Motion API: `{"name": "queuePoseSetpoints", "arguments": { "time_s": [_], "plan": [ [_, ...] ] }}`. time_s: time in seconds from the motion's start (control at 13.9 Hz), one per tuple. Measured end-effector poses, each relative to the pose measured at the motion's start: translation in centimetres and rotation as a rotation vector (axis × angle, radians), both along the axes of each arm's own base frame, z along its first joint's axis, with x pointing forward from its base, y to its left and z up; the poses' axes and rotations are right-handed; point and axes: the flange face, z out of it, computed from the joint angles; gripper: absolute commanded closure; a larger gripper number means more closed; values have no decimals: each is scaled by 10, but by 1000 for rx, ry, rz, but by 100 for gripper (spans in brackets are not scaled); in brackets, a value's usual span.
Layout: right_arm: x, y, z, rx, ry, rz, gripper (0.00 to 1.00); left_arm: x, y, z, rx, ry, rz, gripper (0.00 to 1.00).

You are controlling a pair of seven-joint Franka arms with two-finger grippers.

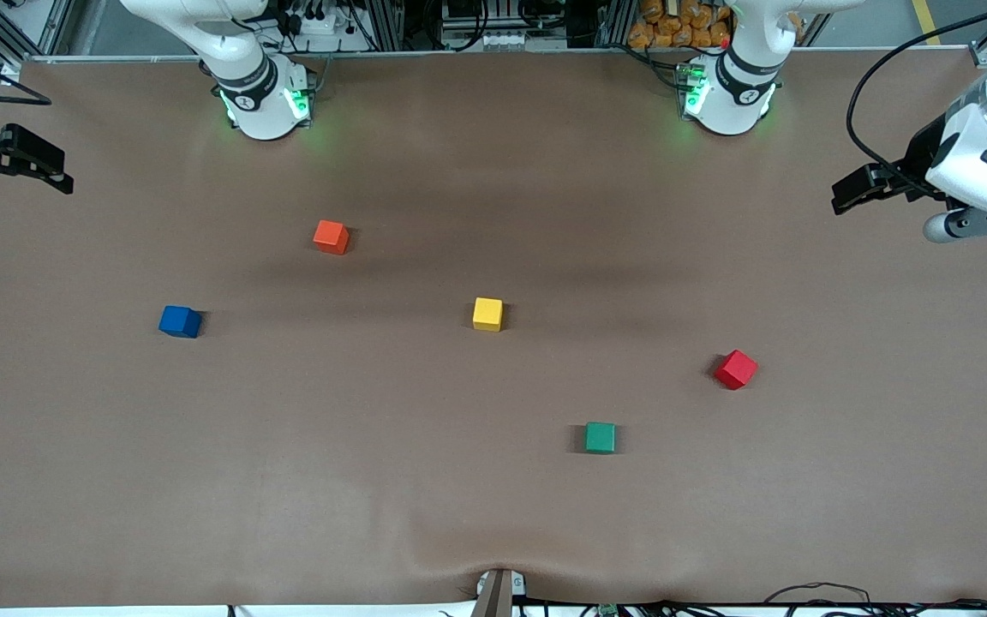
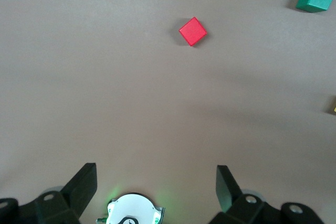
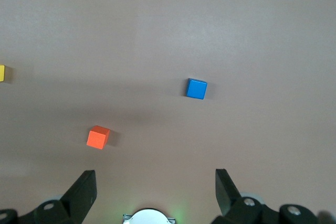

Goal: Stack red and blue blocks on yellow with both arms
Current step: 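Move the left gripper over the red cube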

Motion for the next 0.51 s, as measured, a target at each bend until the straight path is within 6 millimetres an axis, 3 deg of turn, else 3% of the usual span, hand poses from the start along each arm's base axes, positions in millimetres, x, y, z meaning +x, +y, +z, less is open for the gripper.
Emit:
{"name": "queuePoseSetpoints", "arguments": {
  "time_s": [0.51],
  "plan": [
    [0, 0, 0, 0, 1, 0, 0, 4, 1, -7, 6, 10, 45, 0]
  ]
}}
